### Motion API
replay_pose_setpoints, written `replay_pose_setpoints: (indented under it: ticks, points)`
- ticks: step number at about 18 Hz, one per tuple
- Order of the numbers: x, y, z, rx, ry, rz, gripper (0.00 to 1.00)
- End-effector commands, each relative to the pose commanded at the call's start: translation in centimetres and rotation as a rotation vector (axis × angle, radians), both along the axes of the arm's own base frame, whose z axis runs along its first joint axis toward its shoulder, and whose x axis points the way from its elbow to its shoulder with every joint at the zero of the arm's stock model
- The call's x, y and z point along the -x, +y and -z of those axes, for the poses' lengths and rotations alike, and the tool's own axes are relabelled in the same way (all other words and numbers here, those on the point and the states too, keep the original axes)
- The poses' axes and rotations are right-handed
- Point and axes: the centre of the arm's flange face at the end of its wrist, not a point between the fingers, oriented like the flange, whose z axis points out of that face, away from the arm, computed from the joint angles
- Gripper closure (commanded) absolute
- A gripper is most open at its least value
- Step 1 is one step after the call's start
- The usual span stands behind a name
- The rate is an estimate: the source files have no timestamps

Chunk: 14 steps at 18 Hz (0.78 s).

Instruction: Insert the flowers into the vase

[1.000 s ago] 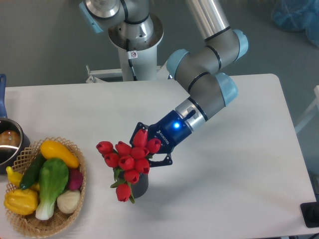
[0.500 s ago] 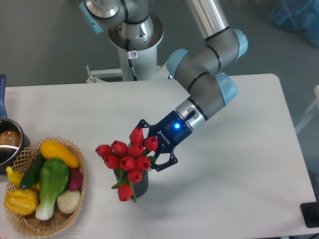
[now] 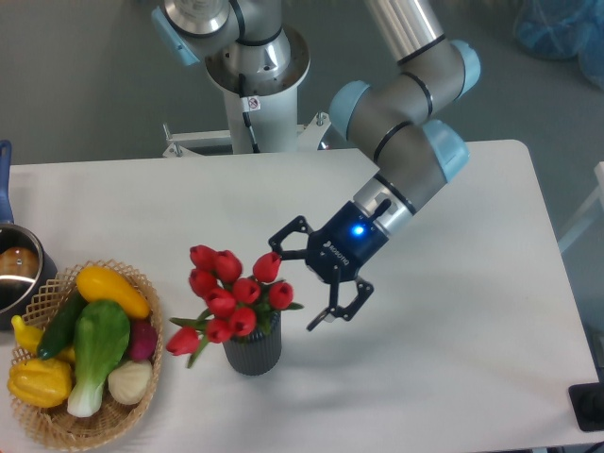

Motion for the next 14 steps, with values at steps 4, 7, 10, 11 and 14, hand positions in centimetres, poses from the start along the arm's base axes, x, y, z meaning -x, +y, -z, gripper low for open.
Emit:
replay_pose_setpoints:
  ticks: [4,7,10,11,14]
  points:
    - [2.5,-1.7,-1.3,0.025,0.054,-0.044,0.00]
    - [4.6,-2.7,-2.5,0.104,0.147,-0.077,0.00]
    - [6.6,-3.2,-2.6,0.274,0.350,-0.050,0.00]
    - [7.3,-3.6,-2.0,0.345,0.404,-0.041,0.00]
    - [9.3,-5.5,-1.8,0.578,0.538,-0.073,0.00]
